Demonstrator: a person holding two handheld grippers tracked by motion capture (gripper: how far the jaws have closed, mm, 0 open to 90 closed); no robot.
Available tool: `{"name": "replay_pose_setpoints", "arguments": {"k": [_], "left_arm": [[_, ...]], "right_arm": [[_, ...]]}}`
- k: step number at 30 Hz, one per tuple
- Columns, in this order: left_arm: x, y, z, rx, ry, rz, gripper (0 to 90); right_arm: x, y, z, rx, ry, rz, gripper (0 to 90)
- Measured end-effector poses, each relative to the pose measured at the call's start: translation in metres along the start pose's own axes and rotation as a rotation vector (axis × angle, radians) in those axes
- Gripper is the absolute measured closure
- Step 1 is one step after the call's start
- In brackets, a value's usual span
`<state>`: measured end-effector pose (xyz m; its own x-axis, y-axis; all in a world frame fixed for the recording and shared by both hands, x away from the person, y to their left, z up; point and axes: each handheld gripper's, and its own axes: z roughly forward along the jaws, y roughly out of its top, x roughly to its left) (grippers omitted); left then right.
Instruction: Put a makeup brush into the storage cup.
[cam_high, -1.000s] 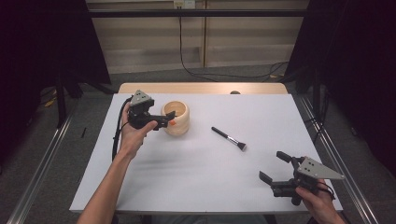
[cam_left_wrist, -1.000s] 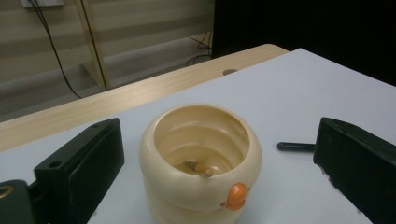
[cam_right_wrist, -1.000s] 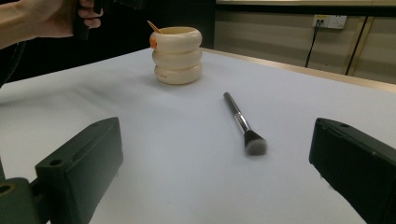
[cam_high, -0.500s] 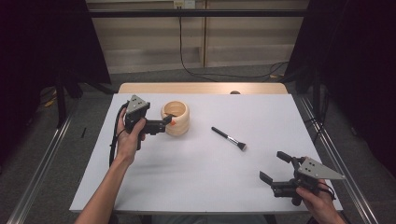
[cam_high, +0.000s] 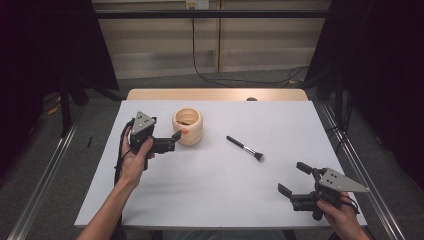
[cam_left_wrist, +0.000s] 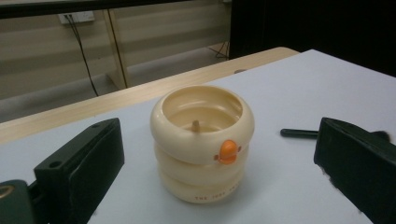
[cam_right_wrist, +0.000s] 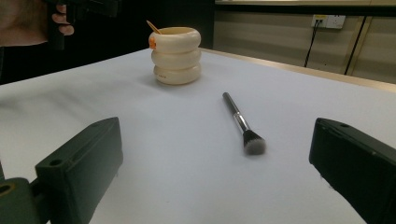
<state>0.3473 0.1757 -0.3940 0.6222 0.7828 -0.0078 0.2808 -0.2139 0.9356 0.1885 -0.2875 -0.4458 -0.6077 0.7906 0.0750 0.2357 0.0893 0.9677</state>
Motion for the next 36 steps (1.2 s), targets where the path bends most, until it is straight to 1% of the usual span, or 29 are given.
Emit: {"name": "replay_pose_setpoints", "arguments": {"k": [2, 4, 6, 8, 10, 12, 14, 16, 17, 19, 20, 21, 23, 26, 28, 29, 31, 33, 34, 36], "left_arm": [[-0.003, -0.002, -0.003, -0.004, 0.001, 0.007, 1.5], [-0.005, -0.004, -0.006, -0.012, -0.004, -0.001, 1.3], [-0.007, -0.006, -0.009, -0.016, -0.003, -0.003, 1.3], [-0.006, -0.007, -0.011, -0.01, -0.004, 0.001, 1.4], [-0.007, -0.01, -0.013, -0.01, -0.001, -0.01, 1.5], [-0.007, -0.013, -0.015, -0.013, -0.003, -0.012, 1.7], [-0.007, -0.015, -0.018, 0.012, -0.005, -0.012, 1.6], [-0.008, -0.018, -0.022, -0.006, 0.003, -0.013, 2.8], [-0.009, -0.019, -0.024, -0.008, 0.006, -0.022, 3.2], [-0.009, -0.022, -0.028, -0.026, -0.009, -0.036, 2.4], [-0.009, -0.023, -0.029, -0.018, -0.015, -0.031, 2.6], [-0.01, -0.024, -0.03, -0.012, -0.009, -0.024, 2.2], [-0.013, -0.026, -0.033, -0.028, 0.004, -0.01, 3.1], [-0.016, -0.03, -0.038, -0.04, -0.004, -0.005, 2.5], [-0.017, -0.033, -0.041, -0.044, 0.001, -0.011, 2.6], [-0.017, -0.035, -0.043, -0.039, 0.001, -0.013, 2.6], [-0.017, -0.038, -0.046, -0.039, 0.017, -0.017, 2.6], [-0.017, -0.041, -0.049, -0.039, 0.02, -0.023, 2.6], [-0.017, -0.042, -0.052, -0.041, 0.027, -0.026, 2.5], [-0.018, -0.044, -0.056, -0.051, 0.026, -0.037, 2.5]], "right_arm": [[0.0, 0.0, 0.0, -0.001, 0.001, 0.002, 1.9], [-0.001, 0.0, 0.0, -0.001, 0.0, -0.001, 1.9], [0.0, 0.0, 0.0, -0.001, 0.0, -0.001, 1.9], [0.0, 0.0, 0.0, 0.002, 0.0, 0.0, 1.9], [0.0, 0.0, 0.0, 0.0, 0.0, -0.001, 1.9], [-0.001, 0.0, 0.0, 0.0, -0.001, -0.001, 1.9], [-0.001, 0.0, 0.0, 0.0, -0.001, -0.001, 1.9], [0.0, 0.0, 0.0, 0.001, 0.0, -0.001, 1.9], [0.0, 0.0, 0.0, 0.002, 0.0, 0.001, 1.9], [0.0, 0.0, 0.0, 0.002, -0.001, 0.001, 1.9], [0.0, 0.0, 0.0, 0.002, -0.001, 0.001, 1.9], [0.0, 0.0, 0.0, 0.002, -0.001, 0.0, 1.9], [0.0, 0.0, 0.001, 0.004, -0.001, -0.001, 1.9], [0.0, 0.0, 0.001, 0.002, -0.001, -0.002, 1.9], [-0.001, 0.0, 0.001, 0.004, -0.003, -0.001, 1.9], [-0.001, 0.0, 0.001, 0.004, -0.003, -0.001, 1.9], [0.0, 0.0, 0.001, 0.004, -0.002, 0.0, 1.9], [0.0, 0.0, 0.001, 0.004, -0.001, -0.001, 1.9], [0.0, 0.0, 0.001, 0.003, -0.001, 0.0, 1.9], [-0.001, 0.0, 0.001, 0.002, -0.003, 0.001, 1.9]]}}
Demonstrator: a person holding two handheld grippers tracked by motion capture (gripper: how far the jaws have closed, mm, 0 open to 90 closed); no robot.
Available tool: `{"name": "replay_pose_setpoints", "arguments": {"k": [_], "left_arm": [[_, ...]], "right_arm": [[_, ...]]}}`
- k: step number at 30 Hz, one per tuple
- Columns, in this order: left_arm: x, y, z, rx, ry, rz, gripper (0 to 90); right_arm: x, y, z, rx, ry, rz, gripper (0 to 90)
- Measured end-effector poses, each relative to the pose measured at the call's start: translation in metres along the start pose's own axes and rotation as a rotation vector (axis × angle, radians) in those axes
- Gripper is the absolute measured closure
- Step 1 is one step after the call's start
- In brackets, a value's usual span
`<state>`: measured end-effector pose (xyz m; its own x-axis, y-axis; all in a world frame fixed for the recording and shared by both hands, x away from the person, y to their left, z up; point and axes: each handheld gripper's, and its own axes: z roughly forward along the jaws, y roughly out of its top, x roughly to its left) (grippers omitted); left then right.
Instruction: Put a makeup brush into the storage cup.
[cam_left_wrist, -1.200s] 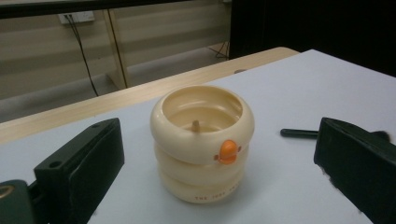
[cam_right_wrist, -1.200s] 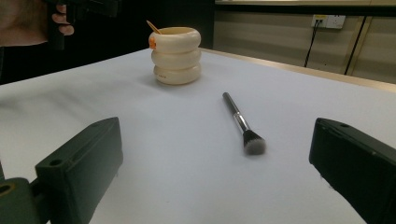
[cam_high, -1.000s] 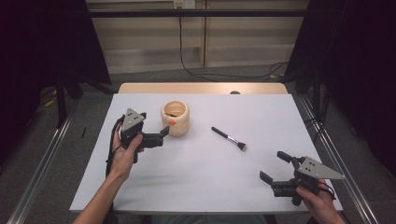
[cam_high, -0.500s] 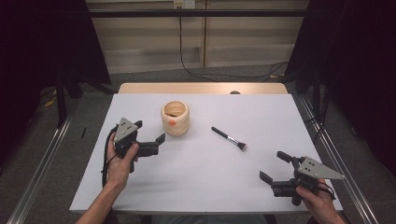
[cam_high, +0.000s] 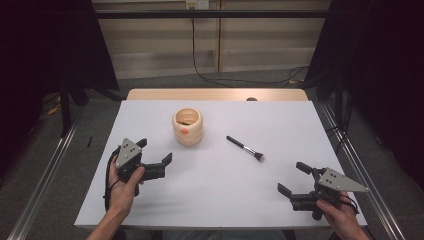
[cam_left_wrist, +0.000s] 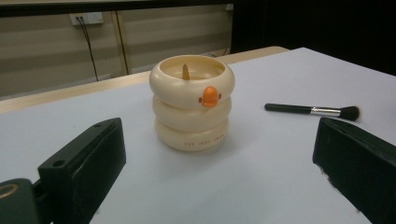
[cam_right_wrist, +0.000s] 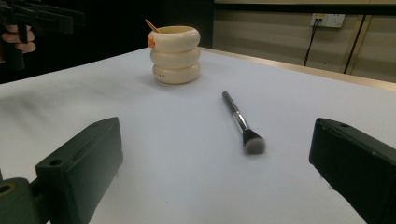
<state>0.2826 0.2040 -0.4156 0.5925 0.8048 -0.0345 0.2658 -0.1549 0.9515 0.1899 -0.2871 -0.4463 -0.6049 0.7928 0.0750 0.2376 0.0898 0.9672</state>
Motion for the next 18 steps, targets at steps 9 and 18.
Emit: {"name": "replay_pose_setpoints", "arguments": {"k": [9, 18], "left_arm": [[0.002, -0.019, -0.027, 0.003, 0.026, -0.007, 1.1], [0.007, -0.029, -0.046, -0.023, 0.046, -0.023, 1.0]], "right_arm": [[-0.002, 0.001, 0.004, 0.004, -0.016, 0.021, 1.9], [-0.001, 0.001, 0.001, -0.01, -0.015, 0.016, 2.0]]}}
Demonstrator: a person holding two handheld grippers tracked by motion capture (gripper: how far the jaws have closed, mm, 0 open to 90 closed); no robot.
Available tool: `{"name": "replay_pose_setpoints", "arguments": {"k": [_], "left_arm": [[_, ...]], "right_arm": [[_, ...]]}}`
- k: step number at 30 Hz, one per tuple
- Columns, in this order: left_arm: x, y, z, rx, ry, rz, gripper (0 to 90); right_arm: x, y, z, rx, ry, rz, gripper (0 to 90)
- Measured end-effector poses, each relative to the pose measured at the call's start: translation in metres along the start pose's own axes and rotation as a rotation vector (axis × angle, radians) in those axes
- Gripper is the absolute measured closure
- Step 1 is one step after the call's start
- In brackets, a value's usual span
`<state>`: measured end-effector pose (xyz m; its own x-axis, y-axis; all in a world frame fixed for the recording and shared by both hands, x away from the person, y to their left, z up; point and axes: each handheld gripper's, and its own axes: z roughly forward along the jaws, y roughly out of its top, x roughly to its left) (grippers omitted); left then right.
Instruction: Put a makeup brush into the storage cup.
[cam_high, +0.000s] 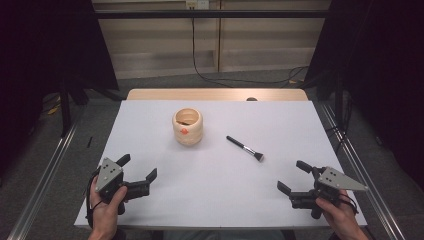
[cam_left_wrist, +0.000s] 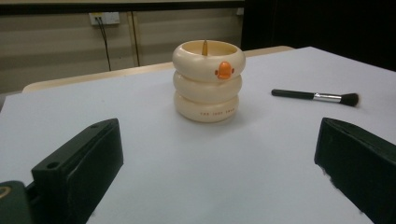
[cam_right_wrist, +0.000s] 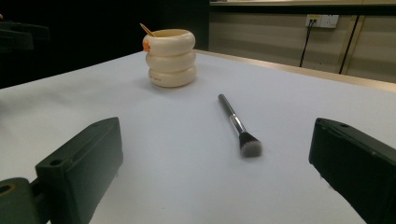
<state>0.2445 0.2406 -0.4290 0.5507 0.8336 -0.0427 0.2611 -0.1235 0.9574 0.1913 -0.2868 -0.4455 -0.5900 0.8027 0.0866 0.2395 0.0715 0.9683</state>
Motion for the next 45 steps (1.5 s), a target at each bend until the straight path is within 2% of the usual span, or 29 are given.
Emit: {"name": "replay_pose_setpoints", "arguments": {"k": [8, 16, 23, 25, 27, 35, 45], "left_arm": [[-0.002, 0.0, -0.003, -0.022, 0.002, 0.005, 1.0], [0.001, -0.001, -0.004, -0.021, -0.013, -0.009, 1.1], [-0.001, 0.001, -0.008, -0.032, -0.02, -0.006, 0.9], [-0.002, 0.001, -0.009, -0.038, -0.021, -0.005, 0.8], [-0.002, 0.002, -0.01, -0.039, -0.021, 0.001, 0.6], [-0.002, 0.001, -0.009, -0.033, -0.024, 0.0, 0.7], [-0.002, 0.003, -0.008, -0.05, -0.034, -0.004, 0.8]], "right_arm": [[0.0, 0.001, -0.002, -0.01, 0.023, 0.0, 1.8], [-0.002, 0.002, 0.002, -0.01, 0.006, 0.004, 1.5], [-0.003, 0.004, 0.002, -0.004, -0.002, -0.016, 0.0], [-0.004, 0.005, 0.002, -0.002, 0.007, -0.009, 0.0], [-0.005, 0.008, 0.002, 0.0, 0.015, -0.025, 0.0], [-0.007, 0.017, 0.014, -0.021, 0.015, -0.026, 0.0], [-0.009, 0.028, 0.028, -0.028, 0.033, -0.046, 0.3]]}}
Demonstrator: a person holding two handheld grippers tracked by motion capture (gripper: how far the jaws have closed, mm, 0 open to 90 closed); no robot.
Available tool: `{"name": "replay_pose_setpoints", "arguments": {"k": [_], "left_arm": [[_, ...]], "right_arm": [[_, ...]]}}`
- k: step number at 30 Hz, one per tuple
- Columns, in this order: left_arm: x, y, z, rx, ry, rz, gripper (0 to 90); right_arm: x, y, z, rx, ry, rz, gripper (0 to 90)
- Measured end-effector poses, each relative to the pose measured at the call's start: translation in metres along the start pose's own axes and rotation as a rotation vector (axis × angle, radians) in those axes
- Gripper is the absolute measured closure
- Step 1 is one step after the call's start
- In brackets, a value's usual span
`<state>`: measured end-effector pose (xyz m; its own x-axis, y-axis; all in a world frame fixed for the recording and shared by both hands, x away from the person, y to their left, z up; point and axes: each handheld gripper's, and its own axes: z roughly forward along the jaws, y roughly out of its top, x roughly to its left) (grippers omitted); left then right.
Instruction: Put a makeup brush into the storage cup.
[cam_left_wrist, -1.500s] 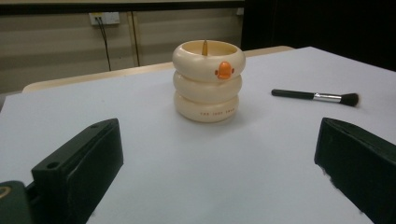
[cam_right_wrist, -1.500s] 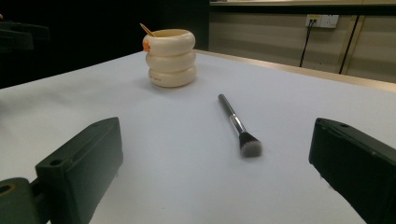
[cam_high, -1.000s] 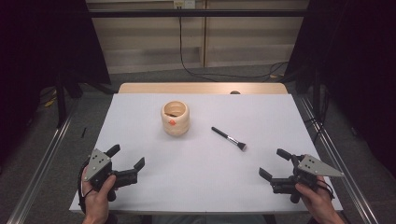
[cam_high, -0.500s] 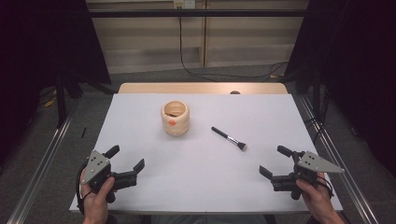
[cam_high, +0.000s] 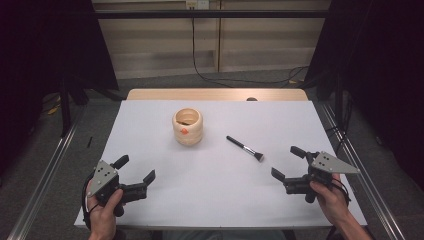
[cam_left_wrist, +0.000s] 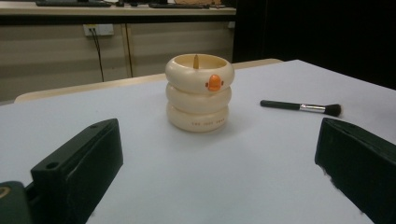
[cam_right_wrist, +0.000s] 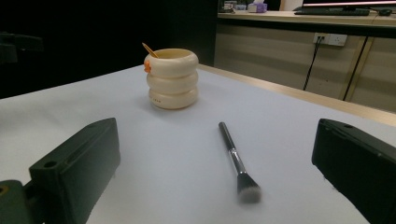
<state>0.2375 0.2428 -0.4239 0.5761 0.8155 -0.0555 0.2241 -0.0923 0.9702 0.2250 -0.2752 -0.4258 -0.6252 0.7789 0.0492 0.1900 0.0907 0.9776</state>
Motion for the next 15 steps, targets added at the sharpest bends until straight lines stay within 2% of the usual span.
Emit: {"name": "replay_pose_setpoints", "arguments": {"k": [15], "left_arm": [[0.001, 0.0, 0.001, 0.0, -0.011, 0.009, 0.9]], "right_arm": [[-0.004, 0.014, 0.037, 0.001, 0.017, -0.025, 1.1]]}}
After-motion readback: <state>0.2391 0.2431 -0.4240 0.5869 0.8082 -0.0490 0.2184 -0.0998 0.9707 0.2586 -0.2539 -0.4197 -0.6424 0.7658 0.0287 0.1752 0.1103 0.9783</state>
